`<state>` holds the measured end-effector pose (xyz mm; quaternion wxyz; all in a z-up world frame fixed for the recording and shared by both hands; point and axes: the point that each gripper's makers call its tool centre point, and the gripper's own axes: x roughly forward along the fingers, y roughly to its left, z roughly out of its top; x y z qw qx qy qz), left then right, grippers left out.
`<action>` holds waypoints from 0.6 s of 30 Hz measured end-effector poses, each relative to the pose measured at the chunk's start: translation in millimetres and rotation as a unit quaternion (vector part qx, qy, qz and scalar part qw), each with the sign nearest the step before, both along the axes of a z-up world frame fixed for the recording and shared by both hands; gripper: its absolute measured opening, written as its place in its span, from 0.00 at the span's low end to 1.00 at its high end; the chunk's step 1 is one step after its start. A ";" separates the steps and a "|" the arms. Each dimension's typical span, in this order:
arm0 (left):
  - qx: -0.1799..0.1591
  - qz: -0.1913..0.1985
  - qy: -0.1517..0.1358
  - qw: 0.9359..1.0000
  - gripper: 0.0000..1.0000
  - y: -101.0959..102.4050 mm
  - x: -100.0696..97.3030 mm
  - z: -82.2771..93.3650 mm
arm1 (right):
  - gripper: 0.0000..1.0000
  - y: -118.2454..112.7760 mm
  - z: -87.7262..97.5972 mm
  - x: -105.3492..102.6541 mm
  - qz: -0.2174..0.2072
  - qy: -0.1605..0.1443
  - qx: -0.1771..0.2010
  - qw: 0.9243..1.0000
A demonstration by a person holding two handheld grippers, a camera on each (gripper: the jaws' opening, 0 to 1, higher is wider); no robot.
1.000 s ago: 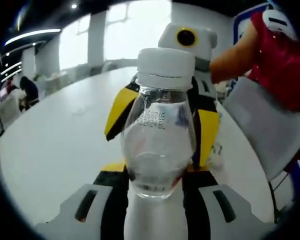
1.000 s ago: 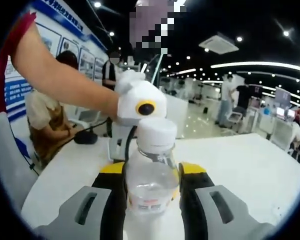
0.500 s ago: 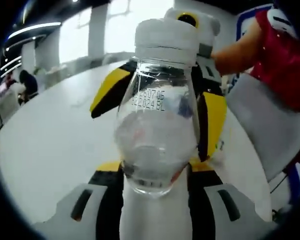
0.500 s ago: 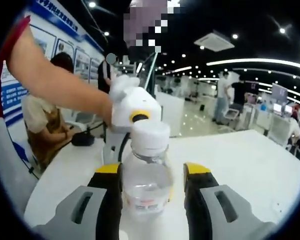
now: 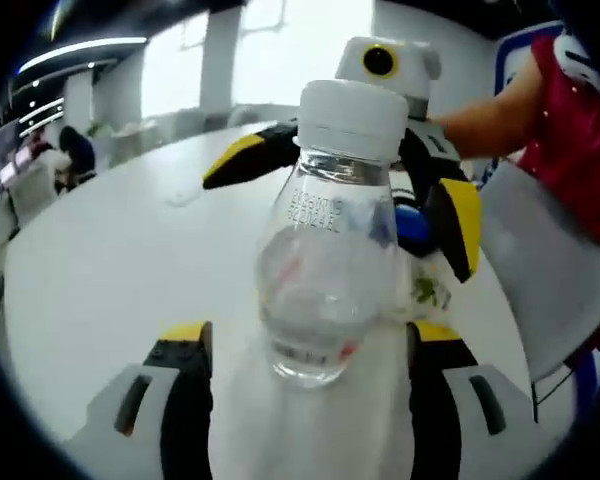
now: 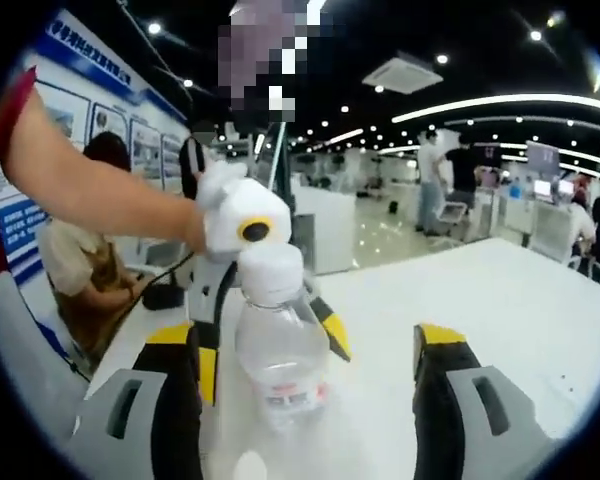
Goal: Arrange the tabletop items into an orderly group along one side of the table until the central work area is clear of visible clutter.
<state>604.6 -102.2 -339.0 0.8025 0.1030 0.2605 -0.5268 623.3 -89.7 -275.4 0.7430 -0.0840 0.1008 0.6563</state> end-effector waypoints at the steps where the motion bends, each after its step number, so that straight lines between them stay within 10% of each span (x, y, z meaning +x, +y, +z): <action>1: -0.003 0.003 -0.003 1.000 0.88 -0.2 -0.5 1.6 | 0.97 -1.8 0.9 -1.0 0.002 0.004 0.002 1.000; 18: -0.019 0.045 -0.005 0.999 0.98 9.4 -25.3 18.0 | 1.00 -49.0 10.2 -7.8 -0.013 0.006 -0.011 1.000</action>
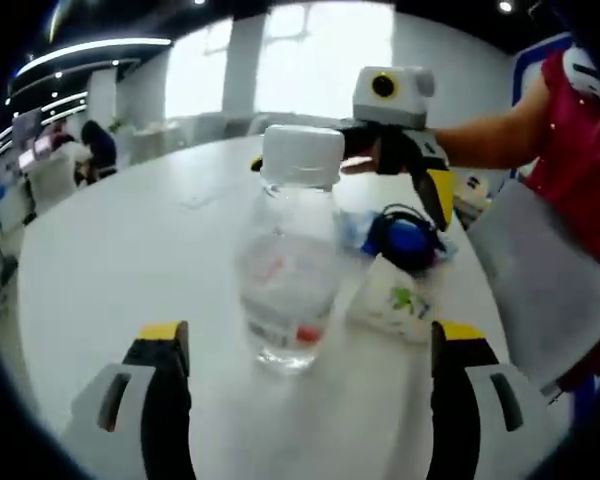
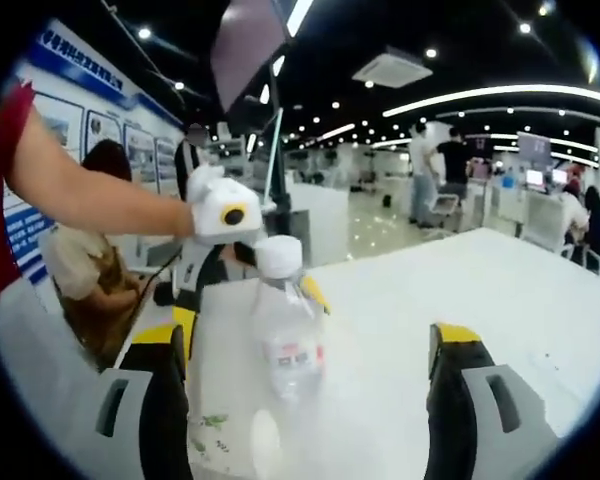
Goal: Arrange the tabletop items into an orderly group along one side of the table until the central work area is clear of visible clutter.
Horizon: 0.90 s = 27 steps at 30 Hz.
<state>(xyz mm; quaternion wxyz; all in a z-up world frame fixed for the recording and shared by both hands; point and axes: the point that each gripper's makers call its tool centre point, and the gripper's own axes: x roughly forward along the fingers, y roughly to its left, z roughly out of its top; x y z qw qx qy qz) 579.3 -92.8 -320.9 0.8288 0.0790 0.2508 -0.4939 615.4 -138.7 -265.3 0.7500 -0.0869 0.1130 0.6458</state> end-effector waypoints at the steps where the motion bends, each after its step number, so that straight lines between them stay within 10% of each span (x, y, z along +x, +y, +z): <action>1: -0.001 0.003 0.000 1.000 0.98 1.6 -1.4 1.2 | 1.00 -2.9 -0.1 -0.6 -0.001 0.000 -0.002 1.000; 27: -0.036 0.079 0.010 0.996 0.95 0.7 -63.4 27.8 | 1.00 -167.7 -9.9 -27.3 -0.109 0.012 -0.028 0.994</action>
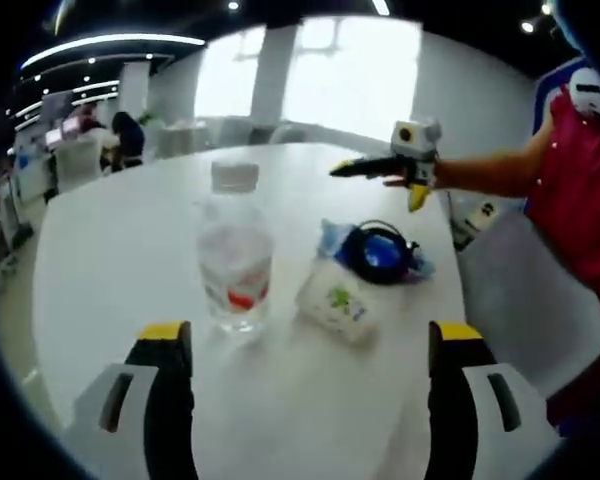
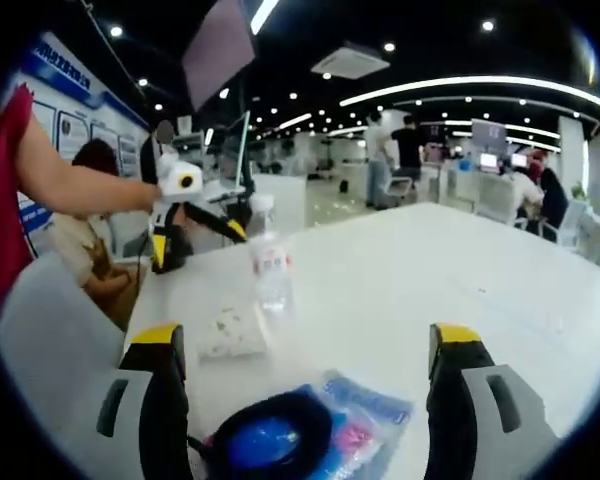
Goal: Arrange the tabletop items into an orderly group along one side of the table until the central work area is clear of visible clutter.
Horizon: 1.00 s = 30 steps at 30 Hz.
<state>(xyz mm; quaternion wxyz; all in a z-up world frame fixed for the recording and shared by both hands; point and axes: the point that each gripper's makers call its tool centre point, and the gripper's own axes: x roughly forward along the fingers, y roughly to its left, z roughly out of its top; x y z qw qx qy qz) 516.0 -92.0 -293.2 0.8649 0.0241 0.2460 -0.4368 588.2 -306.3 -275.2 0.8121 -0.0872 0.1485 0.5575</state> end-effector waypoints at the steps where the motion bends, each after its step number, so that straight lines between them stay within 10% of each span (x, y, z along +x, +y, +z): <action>1: -0.004 0.006 -0.001 1.000 0.95 0.6 -2.4 1.3 | 1.00 -7.7 -0.9 -3.9 -0.005 0.002 -0.001 1.000; 30: -0.004 0.018 0.032 0.999 0.89 -73.0 -66.7 -2.5 | 1.00 -103.2 -10.7 -96.9 -0.052 0.023 -0.011 0.998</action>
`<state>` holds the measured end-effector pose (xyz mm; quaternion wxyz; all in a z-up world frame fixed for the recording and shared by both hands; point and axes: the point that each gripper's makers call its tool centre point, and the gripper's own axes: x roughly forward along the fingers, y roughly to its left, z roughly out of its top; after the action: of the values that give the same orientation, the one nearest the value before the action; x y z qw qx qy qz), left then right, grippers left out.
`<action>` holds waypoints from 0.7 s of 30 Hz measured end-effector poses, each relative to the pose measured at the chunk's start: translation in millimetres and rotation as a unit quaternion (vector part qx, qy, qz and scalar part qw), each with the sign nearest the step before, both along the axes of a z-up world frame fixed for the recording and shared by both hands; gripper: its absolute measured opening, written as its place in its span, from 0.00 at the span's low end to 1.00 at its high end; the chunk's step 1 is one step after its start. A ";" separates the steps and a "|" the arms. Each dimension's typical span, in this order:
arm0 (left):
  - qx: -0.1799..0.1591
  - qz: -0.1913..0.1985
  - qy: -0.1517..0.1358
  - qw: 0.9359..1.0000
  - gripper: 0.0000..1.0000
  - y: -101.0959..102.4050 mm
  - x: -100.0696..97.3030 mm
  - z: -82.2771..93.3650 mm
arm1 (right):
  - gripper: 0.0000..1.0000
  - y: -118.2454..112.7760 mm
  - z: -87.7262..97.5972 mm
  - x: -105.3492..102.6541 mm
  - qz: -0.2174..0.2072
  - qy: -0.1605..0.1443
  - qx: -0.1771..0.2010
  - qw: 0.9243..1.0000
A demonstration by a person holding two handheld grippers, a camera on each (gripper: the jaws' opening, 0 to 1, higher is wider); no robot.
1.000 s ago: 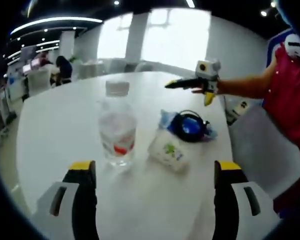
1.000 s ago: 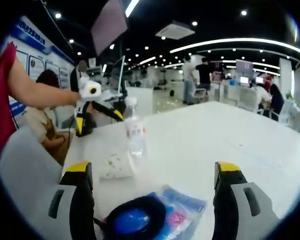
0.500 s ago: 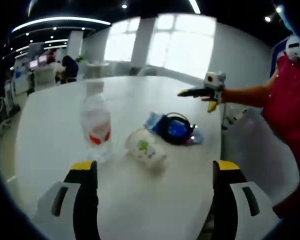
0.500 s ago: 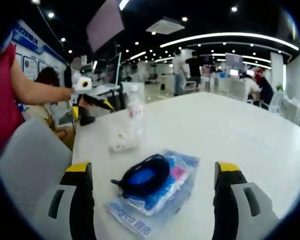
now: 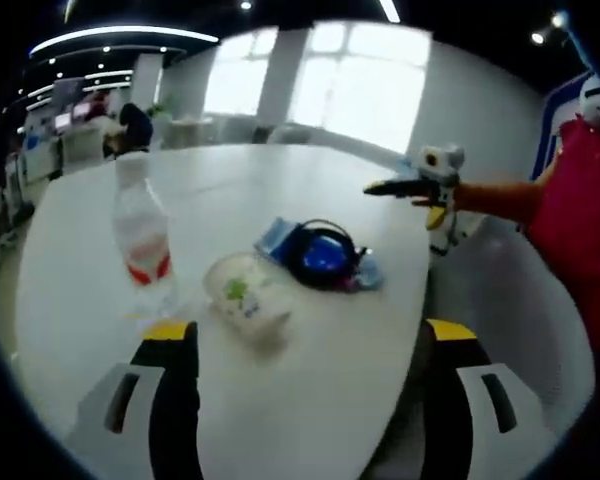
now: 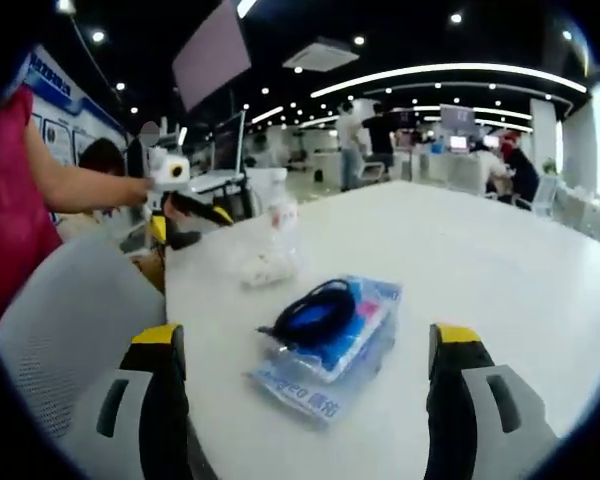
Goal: Arrange the tabletop items into an orderly group along one side of the table until the central work area is clear of visible clutter.
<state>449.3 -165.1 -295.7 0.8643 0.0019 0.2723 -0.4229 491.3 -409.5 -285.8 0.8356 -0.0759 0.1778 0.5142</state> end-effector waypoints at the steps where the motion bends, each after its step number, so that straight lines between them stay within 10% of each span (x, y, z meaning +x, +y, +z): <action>1: 0.006 0.003 0.006 1.000 0.88 -3.2 1.3 -2.2 | 1.00 -0.1 0.7 -1.0 0.000 -0.002 0.000 1.000; 21: 0.117 0.069 0.086 0.987 0.74 -28.1 51.6 -18.5 | 0.99 3.2 27.2 -15.2 -0.013 -0.020 0.042 0.999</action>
<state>500.8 -193.2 -314.2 0.8583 0.0479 0.3929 -0.3264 476.0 -406.3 -258.7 0.8480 -0.0483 0.1405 0.5087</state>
